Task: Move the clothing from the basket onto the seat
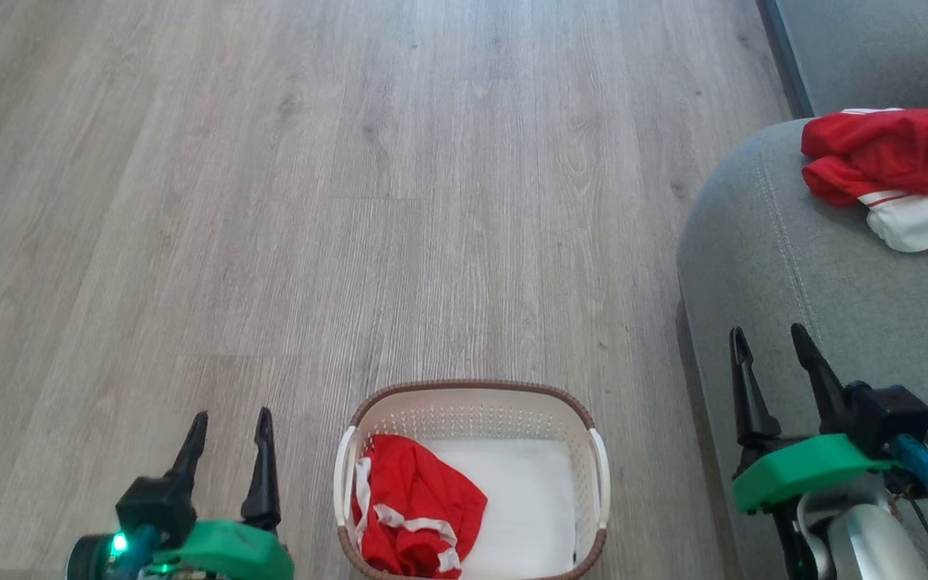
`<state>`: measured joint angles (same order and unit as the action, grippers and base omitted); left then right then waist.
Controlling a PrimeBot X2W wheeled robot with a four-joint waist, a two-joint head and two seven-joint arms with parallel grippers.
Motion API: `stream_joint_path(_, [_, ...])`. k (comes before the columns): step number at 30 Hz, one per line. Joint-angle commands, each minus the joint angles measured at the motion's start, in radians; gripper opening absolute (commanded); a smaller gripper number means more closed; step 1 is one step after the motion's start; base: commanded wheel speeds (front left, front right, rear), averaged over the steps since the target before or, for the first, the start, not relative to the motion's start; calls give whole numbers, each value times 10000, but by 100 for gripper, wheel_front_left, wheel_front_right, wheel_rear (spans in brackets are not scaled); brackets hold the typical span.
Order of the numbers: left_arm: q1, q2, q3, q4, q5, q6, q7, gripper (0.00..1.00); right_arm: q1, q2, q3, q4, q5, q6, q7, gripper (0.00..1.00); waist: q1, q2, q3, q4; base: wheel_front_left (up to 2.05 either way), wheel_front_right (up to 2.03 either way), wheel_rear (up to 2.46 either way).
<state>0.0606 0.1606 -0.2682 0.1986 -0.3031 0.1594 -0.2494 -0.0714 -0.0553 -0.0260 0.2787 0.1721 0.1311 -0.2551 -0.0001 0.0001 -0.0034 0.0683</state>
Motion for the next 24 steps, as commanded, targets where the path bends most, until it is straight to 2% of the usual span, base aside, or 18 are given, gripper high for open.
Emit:
stream_joint_path(1, [-248, 90, 501, -402, 78, 5, -124, 100, -173, 49, 237, -438, 122, -4, -66, 100, 1, -1, -36, 19, 0, 0, 0])
stream_joint_path(24, [-55, -371, 1114, -366, 539, -521, -124, 100, 141, 50, 438, -351, 279, -4, -66, 100, 1, -1, -230, 162, 0, 0, 0])
